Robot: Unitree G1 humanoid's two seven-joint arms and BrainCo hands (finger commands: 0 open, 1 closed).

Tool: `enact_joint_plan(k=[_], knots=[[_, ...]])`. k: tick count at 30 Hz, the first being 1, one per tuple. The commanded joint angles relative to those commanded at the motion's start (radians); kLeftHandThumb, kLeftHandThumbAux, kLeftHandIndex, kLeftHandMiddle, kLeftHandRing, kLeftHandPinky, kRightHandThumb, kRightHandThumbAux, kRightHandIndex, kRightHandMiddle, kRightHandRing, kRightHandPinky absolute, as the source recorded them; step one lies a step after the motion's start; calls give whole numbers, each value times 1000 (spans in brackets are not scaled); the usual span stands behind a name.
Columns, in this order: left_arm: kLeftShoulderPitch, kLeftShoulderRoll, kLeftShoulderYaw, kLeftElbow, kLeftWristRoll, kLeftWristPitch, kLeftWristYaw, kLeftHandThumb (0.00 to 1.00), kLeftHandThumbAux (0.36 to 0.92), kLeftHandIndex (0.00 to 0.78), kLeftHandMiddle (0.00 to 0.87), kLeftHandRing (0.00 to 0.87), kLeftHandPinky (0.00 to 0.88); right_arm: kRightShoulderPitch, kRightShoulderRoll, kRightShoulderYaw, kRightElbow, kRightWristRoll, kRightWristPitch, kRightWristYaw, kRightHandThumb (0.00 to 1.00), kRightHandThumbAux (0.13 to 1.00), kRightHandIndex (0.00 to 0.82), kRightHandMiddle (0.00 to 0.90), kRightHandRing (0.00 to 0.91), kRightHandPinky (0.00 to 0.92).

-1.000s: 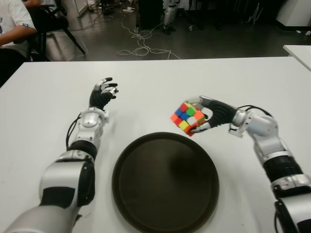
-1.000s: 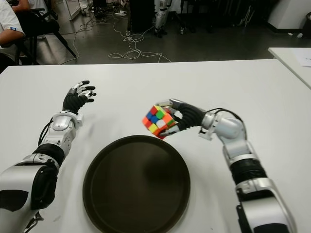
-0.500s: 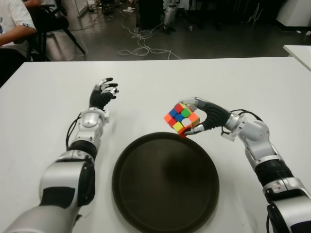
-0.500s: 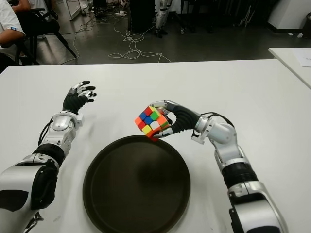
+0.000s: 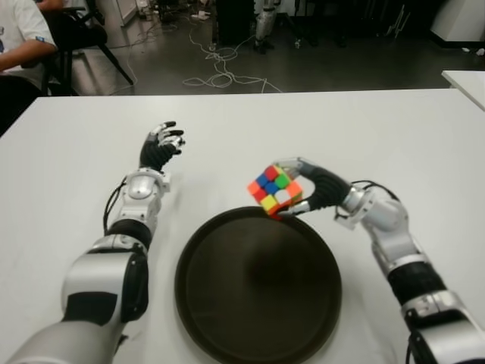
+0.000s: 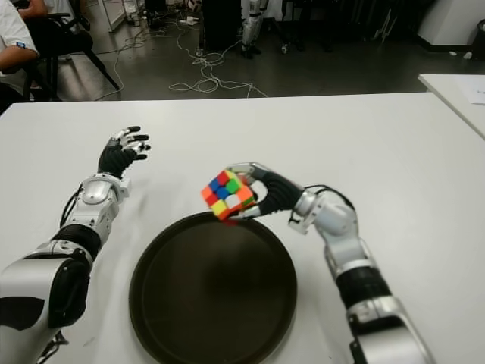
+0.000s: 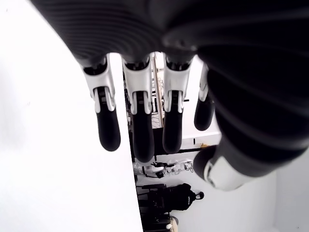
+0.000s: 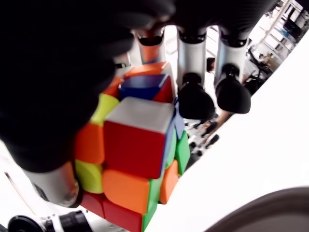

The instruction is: Pick up the Rubik's Cube and put it in the plate

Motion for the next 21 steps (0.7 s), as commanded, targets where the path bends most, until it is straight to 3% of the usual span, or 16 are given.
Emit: enact_joint_plan(k=[14,21], knots=[[-3,-8,4,-2,-5,0,0,495,729,209,312,314,318,-1,5,35,24,-75,-29,-59,712,712,440,819,817,814],[-1,-12,4,-4,-6,-8,0,488,738,216,318,318,326,-16,-13,52,48,-135,-48,-87,712,713,439,799,797,791]])
